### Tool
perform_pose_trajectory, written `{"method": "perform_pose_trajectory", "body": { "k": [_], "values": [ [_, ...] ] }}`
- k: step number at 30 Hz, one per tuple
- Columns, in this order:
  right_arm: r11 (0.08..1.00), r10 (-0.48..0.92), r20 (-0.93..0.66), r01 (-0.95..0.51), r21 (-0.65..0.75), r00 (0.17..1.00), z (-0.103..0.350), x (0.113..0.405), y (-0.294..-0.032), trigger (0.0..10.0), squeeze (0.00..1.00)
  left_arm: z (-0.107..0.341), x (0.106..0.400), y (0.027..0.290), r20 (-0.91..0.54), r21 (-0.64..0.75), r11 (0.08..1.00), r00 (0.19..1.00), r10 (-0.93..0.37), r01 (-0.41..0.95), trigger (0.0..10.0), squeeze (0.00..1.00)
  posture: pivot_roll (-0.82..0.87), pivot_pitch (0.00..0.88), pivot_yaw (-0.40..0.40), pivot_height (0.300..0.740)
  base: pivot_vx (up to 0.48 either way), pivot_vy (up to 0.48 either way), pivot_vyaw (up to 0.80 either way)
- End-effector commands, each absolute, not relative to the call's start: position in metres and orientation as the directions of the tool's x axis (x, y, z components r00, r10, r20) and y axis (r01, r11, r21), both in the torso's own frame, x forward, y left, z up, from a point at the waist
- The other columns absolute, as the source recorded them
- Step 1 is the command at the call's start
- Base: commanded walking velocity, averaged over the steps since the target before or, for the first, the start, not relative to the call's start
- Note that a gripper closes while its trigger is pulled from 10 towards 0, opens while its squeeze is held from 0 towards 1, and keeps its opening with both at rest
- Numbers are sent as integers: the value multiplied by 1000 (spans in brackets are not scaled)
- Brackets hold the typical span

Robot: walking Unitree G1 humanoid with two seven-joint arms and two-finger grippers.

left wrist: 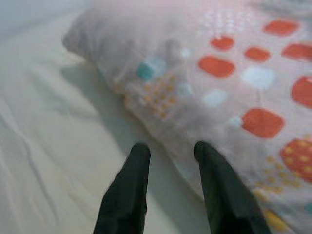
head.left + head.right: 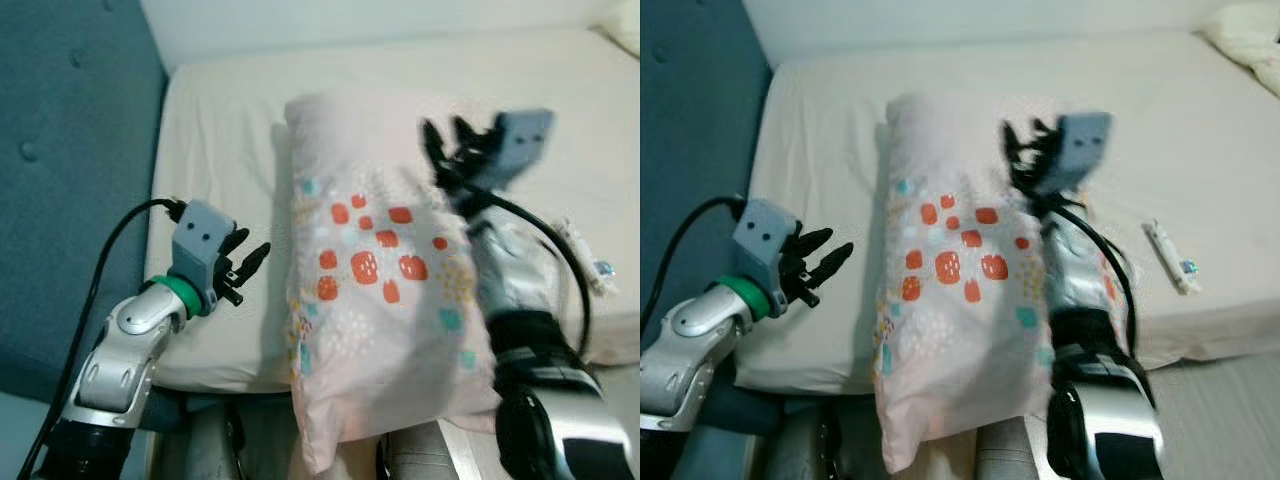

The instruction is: Clean up the room

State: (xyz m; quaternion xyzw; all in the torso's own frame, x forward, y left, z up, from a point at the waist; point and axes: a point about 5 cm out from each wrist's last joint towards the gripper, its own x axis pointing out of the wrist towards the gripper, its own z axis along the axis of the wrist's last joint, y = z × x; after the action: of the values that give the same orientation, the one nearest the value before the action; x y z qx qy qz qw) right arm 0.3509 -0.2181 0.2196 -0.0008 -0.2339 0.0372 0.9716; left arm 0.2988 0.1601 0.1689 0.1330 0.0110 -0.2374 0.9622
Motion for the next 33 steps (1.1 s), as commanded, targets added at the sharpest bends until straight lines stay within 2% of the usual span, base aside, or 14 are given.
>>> {"method": "perform_pose_trajectory", "body": {
  "k": [1,2,4,6,9,10,12,15,17,19,22,27,29,33],
  "values": [
    [999,54,459,-44,-32,887,222,346,-224,10000,0,163,298,160,-102,247,854,888,-448,459,10000,0,-141,118,85,575,0,0,0],
    [999,-17,441,36,-36,897,214,333,-247,10000,0,164,300,160,-100,241,859,892,-441,452,10000,0,-157,120,91,575,0,0,0],
    [999,-17,441,36,-36,897,214,333,-247,10000,0,164,300,160,-100,241,859,892,-441,452,10000,0,-157,120,91,575,0,0,0],
    [981,-163,337,189,-45,927,180,311,-298,10000,0,175,311,169,-40,238,899,928,-369,368,10000,0,-161,118,106,575,0,0,0],
    [972,-217,274,234,-33,937,163,305,-314,10000,0,184,316,176,2,227,920,945,-328,319,10000,0,-157,118,107,575,0,0,0],
    [965,-253,196,262,-22,947,144,303,-325,10000,0,197,321,187,51,217,938,956,-287,270,10000,0,-148,117,109,575,0,0,0],
    [965,-253,196,262,-22,947,144,303,-325,10000,0,197,321,187,51,217,938,956,-287,270,10000,0,-148,117,109,575,0,0,0],
    [955,-294,-24,293,-38,955,110,303,-331,10000,0,230,323,205,150,186,954,953,-264,235,10000,0,-106,118,111,575,0,0,0],
    [955,-294,-24,293,-38,955,110,303,-331,10000,0,230,323,205,150,186,954,953,-264,235,10000,0,-106,118,111,575,0,0,0],
    [957,-291,-136,286,-52,947,97,304,-329,10000,0,232,319,206,152,192,950,948,-278,248,10000,0,-99,120,113,575,0,0,0],
    [970,-238,-188,226,-85,953,94,311,-322,10000,0,227,316,206,133,198,948,951,-278,250,10000,0,-83,126,116,575,0,0,0],
    [992,-106,-209,91,-84,972,102,332,-303,10000,0,228,314,208,133,198,949,953,-274,245,10000,0,-59,136,111,575,0,0,0],
    [992,-106,-209,91,-84,972,102,332,-303,10000,0,228,314,208,133,198,949,953,-274,245,10000,0,-59,136,111,575,0,0,0],
    [1000,0,-161,2,7,987,118,350,-282,10000,0,234,312,211,142,195,952,954,-264,234,10000,0,-40,133,106,575,0,0,0]
  ]
}}
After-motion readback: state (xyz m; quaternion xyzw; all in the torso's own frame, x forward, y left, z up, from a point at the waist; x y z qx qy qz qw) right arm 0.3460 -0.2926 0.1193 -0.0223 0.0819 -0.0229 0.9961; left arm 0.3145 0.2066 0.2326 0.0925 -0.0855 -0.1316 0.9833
